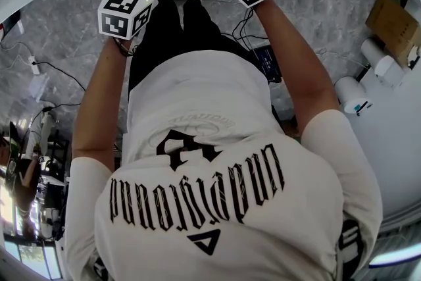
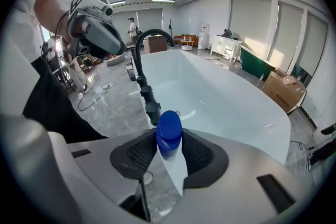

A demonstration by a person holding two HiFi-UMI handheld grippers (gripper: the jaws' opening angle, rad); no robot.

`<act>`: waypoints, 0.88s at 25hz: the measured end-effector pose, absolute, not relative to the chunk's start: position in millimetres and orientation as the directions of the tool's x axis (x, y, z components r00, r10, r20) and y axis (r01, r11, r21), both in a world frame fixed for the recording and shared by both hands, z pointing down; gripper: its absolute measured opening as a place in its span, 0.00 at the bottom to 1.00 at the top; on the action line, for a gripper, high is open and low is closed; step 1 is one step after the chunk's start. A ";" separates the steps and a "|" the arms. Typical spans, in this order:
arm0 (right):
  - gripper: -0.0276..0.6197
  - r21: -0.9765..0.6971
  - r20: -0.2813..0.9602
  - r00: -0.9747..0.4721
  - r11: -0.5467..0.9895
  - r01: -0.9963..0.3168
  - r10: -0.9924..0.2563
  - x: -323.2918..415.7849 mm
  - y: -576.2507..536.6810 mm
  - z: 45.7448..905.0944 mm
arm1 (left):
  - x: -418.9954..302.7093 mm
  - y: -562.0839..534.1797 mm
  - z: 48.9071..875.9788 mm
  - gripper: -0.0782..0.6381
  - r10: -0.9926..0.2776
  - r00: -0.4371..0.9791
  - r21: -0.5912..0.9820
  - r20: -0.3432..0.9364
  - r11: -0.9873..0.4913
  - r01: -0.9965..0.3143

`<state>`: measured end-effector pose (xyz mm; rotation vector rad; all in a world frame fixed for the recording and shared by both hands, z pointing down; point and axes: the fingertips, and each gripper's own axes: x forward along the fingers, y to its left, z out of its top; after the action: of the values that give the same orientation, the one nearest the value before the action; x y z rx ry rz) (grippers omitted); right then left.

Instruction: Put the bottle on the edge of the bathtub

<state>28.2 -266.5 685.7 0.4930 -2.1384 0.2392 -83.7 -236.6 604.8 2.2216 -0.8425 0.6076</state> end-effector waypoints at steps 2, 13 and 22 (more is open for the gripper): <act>0.27 0.015 0.818 -0.515 0.904 -0.427 -0.257 28.1 -264.8 686.6 | -82.9 -235.4 605.3 0.13 -0.395 0.682 0.425 0.615 -0.562 -0.709; 0.28 0.016 0.829 -0.501 0.906 -0.423 -0.248 26.0 -260.3 692.5 | -82.1 -229.2 607.1 0.13 -0.398 0.682 0.430 0.614 -0.556 -0.711; 0.29 0.024 0.806 -0.528 0.907 -0.420 -0.266 25.0 -257.2 677.9 | -77.3 -225.0 605.0 0.13 -0.407 0.680 0.415 0.610 -0.566 -0.712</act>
<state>25.0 -257.2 677.9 0.4890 -2.1565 0.2155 -77.3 -225.0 605.0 2.2338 -0.8561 0.6011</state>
